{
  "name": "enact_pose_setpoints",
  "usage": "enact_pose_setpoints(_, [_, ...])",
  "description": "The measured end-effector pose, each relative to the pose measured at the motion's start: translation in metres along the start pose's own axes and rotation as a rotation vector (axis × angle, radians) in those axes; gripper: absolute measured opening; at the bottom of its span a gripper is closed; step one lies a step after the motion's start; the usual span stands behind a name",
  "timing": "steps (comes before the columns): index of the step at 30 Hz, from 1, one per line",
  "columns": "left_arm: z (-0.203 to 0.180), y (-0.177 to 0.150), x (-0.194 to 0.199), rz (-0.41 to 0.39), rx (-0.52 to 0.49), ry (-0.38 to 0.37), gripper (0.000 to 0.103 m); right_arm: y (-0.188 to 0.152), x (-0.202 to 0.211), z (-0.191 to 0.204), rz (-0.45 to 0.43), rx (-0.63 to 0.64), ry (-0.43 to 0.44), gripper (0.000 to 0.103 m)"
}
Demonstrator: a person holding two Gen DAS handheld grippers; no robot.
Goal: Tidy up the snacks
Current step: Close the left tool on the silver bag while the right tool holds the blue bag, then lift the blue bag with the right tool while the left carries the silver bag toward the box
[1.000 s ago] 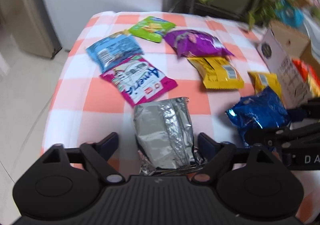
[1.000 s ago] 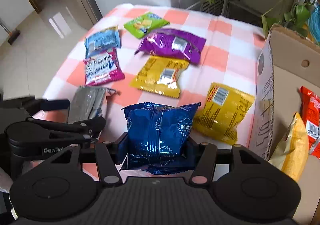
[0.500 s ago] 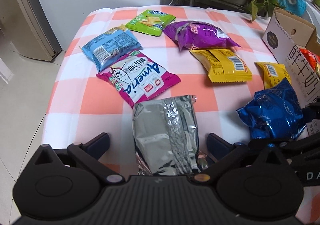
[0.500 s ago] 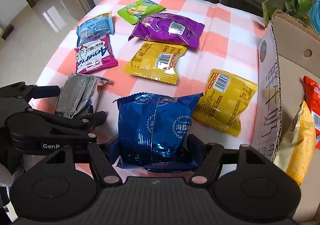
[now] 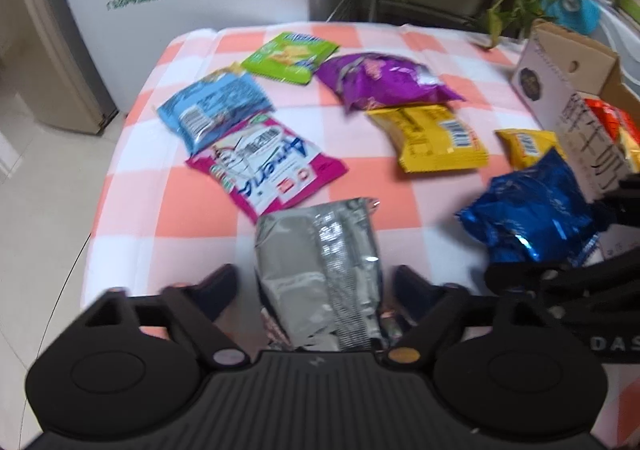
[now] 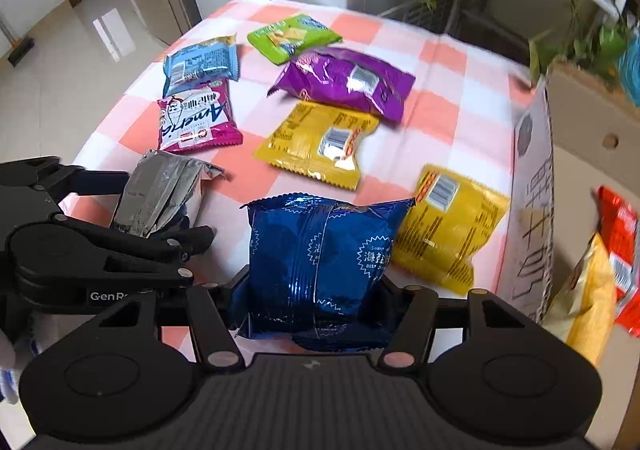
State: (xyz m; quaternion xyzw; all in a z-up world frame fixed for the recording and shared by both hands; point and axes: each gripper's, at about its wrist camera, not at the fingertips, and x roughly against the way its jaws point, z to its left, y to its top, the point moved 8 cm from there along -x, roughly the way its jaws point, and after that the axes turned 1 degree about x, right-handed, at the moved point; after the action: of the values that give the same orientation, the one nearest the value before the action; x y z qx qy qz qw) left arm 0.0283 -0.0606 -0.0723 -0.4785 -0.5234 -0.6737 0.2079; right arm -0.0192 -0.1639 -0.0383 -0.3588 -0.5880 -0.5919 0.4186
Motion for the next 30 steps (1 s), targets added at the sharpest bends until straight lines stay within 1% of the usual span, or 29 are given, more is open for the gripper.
enact_pose_setpoints(2, [-0.003, 0.002, 0.002, -0.008, -0.011, -0.010, 0.060, 0.002, 0.002, 0.000, -0.013, 0.012, -0.005, 0.065])
enact_pose_setpoints(3, [-0.003, 0.002, 0.003, -0.009, -0.012, -0.016, 0.059, 0.003, 0.004, 0.001, -0.022, 0.023, -0.009, 0.065])
enact_pose_setpoints(7, [-0.005, 0.003, 0.004, -0.020, -0.025, -0.011, 0.058, 0.004, 0.008, 0.003, -0.039, 0.057, -0.014, 0.065])
enact_pose_setpoints(12, [-0.009, 0.005, 0.015, -0.075, -0.084, 0.026, 0.058, 0.006, 0.012, 0.005, -0.062, 0.101, -0.032, 0.065])
enact_pose_setpoints(16, [-0.008, 0.006, 0.024, -0.108, -0.077, 0.028, 0.058, 0.006, 0.016, 0.005, -0.077, 0.103, -0.029, 0.065])
enact_pose_setpoints(20, [-0.006, 0.006, 0.031, -0.147, -0.088, 0.063, 0.058, 0.008, 0.021, 0.002, -0.093, 0.092, -0.033, 0.065])
enact_pose_setpoints(24, [-0.004, 0.006, 0.040, -0.176, -0.066, 0.059, 0.058, 0.007, 0.026, 0.001, -0.107, 0.092, -0.033, 0.065])
enact_pose_setpoints(30, [-0.006, 0.002, 0.057, -0.236, -0.084, 0.095, 0.058, 0.007, 0.036, 0.003, -0.137, 0.131, -0.051, 0.065])
